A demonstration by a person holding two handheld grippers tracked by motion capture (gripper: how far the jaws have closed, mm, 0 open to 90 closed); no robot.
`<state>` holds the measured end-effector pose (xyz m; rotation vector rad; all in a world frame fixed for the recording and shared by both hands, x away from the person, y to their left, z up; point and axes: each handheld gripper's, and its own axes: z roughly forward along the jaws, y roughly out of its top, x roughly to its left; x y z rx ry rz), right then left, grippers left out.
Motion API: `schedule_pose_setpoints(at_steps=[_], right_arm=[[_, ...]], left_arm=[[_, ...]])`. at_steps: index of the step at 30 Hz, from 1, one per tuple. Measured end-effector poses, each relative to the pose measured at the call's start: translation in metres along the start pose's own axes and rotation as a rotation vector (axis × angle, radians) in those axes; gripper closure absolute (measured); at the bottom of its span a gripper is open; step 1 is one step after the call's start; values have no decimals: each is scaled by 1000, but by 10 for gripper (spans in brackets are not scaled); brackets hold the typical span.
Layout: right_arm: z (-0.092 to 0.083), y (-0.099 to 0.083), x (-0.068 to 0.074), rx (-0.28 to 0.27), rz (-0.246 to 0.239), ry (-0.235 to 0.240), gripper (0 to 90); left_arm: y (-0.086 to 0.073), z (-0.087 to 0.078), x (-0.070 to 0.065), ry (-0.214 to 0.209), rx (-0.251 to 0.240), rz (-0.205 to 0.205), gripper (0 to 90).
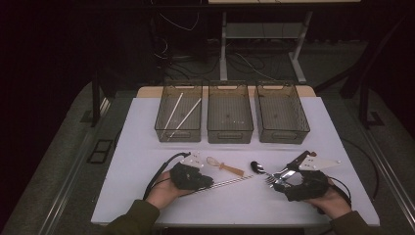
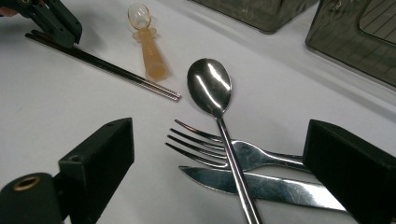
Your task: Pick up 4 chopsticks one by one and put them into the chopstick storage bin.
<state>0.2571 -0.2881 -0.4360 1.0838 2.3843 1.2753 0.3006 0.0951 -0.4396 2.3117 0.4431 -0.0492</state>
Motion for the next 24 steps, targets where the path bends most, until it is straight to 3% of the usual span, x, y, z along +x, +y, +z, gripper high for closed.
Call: schedule_pose_setpoints(at_steps=[24], right_arm=[[0, 0, 0, -1, 2, 3, 92]], left_arm=[[-3, 6, -3, 35, 29, 30, 816]])
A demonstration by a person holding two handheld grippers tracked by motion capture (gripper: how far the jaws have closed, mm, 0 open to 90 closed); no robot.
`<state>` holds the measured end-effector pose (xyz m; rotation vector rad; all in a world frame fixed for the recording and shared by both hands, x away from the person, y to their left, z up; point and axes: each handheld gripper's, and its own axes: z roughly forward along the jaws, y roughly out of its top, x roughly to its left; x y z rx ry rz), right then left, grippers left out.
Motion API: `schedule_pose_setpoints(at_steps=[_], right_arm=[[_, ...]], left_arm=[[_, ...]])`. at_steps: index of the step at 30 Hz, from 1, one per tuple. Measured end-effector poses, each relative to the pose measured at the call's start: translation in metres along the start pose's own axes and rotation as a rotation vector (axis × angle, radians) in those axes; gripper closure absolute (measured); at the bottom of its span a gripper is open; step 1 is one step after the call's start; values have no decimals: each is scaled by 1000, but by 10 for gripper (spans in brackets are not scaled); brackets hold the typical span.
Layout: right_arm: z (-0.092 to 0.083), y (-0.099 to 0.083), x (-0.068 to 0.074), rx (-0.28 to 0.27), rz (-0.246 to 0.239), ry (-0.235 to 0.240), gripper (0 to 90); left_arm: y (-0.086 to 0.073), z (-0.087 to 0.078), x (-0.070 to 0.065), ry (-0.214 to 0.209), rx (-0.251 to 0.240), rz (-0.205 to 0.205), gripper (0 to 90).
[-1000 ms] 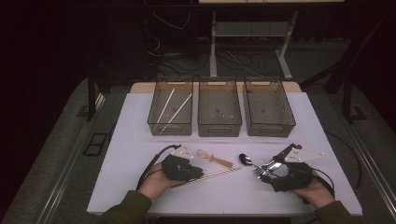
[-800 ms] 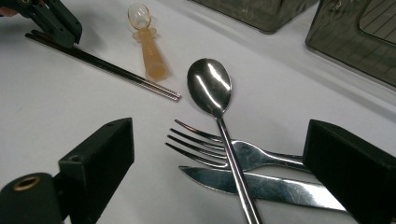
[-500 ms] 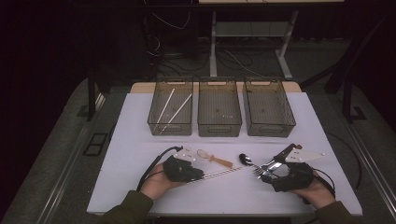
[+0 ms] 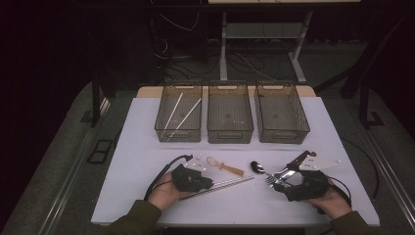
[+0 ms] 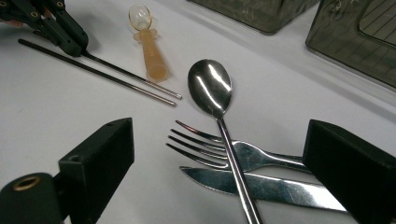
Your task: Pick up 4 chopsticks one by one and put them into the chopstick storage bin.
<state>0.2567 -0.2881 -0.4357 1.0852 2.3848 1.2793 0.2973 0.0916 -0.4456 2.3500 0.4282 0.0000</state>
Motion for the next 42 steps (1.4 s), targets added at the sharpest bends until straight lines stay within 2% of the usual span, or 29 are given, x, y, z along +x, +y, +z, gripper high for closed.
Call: schedule_pose_setpoints(at_steps=[11, 15, 25, 31, 36, 42], right_arm=[[0, 0, 0, 0, -3, -1, 92], [1, 0, 0, 1, -5, 0, 92], [1, 0, 1, 1, -4, -1, 93], [1, 0, 1, 0, -5, -3, 92], [0, 0, 1, -1, -3, -2, 92], [1, 0, 1, -1, -7, -1, 92]], left_arm=[[-5, 0, 1, -10, -30, -20, 819], [-6, 0, 0, -2, -33, -10, 828], [-7, 1, 3, -24, -43, 28, 848], [-7, 0, 2, -23, -44, 48, 849], [-7, -1, 2, -23, -46, 50, 849], [-5, -6, 0, -26, -72, 47, 850]])
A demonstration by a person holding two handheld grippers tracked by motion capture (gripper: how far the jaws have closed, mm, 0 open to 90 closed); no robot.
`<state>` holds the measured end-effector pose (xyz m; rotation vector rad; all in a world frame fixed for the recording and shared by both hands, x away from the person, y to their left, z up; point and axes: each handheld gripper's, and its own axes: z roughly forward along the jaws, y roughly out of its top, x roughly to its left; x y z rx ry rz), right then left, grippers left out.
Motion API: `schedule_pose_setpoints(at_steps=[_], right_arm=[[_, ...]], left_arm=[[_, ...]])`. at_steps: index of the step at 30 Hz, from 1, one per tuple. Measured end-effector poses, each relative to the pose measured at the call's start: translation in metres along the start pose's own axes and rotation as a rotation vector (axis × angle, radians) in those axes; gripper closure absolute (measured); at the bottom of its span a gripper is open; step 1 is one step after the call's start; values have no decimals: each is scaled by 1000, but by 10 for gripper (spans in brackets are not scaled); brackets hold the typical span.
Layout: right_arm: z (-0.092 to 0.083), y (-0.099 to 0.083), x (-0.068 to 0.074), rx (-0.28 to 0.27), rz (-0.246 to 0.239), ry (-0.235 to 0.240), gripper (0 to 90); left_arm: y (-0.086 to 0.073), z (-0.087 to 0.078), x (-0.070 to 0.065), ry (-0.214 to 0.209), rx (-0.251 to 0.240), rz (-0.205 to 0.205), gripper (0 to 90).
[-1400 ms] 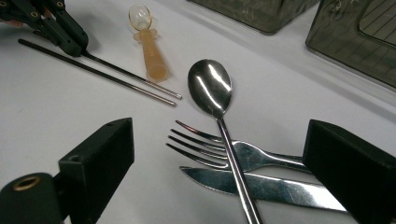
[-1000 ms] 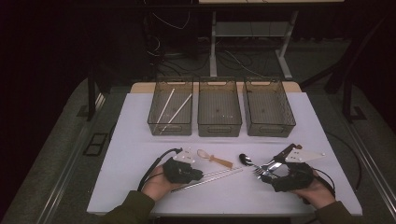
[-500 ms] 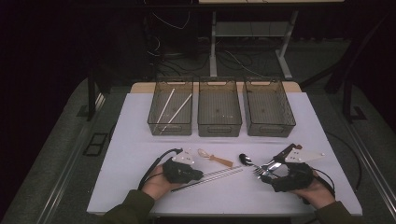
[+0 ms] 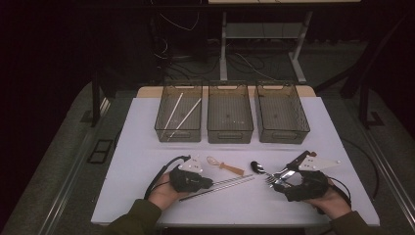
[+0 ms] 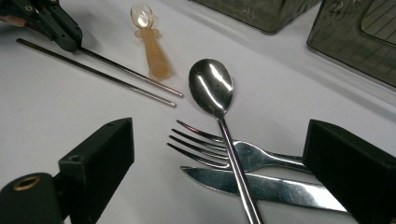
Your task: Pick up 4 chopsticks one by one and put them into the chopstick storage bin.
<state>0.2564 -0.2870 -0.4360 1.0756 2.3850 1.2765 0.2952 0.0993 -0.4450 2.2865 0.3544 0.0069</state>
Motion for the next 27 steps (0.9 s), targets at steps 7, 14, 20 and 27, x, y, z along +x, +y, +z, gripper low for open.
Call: schedule_pose_setpoints(at_steps=[7, 14, 20, 27], right_arm=[[0, 0, 0, -2, 0, 1, 92], [0, 0, 0, -5, 0, 0, 92], [3, -1, 1, -6, -7, -4, 92], [9, -3, 0, -10, -15, -5, 92]], left_arm=[[2, -4, -3, -5, -18, -22, 851], [3, -9, -2, -8, -32, -29, 851], [4, -16, 1, -10, -52, -53, 850], [6, -22, 2, 8, -61, -70, 850]])
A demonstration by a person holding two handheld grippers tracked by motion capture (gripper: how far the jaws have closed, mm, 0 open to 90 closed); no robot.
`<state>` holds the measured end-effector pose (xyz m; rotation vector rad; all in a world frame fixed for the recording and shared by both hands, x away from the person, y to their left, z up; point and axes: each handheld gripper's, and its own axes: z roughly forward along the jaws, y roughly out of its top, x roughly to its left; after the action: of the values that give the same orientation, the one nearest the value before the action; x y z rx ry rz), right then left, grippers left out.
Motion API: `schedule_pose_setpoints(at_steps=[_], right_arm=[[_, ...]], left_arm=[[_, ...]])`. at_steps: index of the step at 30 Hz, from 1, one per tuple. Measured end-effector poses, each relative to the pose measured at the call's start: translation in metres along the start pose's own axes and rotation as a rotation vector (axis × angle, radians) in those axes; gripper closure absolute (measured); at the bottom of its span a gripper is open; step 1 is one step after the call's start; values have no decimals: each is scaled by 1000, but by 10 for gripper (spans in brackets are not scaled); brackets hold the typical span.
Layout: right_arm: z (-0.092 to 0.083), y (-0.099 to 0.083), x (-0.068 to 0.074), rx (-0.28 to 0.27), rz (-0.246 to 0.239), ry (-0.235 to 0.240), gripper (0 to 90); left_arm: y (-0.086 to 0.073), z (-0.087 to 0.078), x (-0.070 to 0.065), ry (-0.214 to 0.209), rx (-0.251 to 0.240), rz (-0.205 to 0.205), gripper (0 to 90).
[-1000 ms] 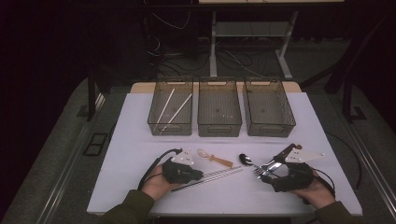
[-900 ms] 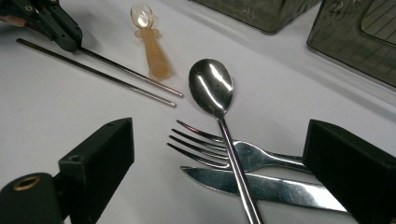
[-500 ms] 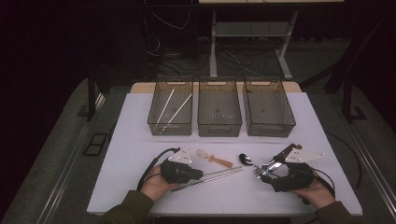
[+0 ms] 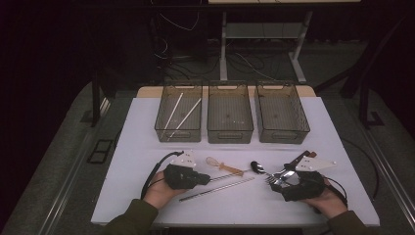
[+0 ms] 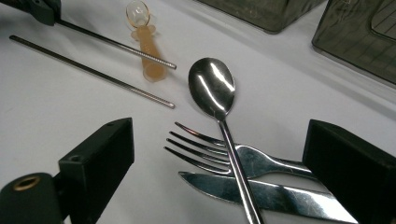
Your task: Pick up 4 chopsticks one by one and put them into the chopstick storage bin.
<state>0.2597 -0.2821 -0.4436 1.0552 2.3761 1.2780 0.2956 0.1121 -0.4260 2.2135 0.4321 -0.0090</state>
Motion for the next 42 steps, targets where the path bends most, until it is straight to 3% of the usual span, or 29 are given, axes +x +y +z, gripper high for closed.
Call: schedule_pose_setpoints(at_steps=[12, 31, 42], right_arm=[[-3, 1, 0, -15, 3, -7, 92], [-6, 2, -2, -35, 29, -4, 92], [-6, 2, -3, -41, 46, -8, 92]], left_arm=[[6, -19, 6, 75, -31, -61, 849], [17, -35, 17, 155, -46, -105, 849], [28, -49, 39, 207, -76, -149, 849]])
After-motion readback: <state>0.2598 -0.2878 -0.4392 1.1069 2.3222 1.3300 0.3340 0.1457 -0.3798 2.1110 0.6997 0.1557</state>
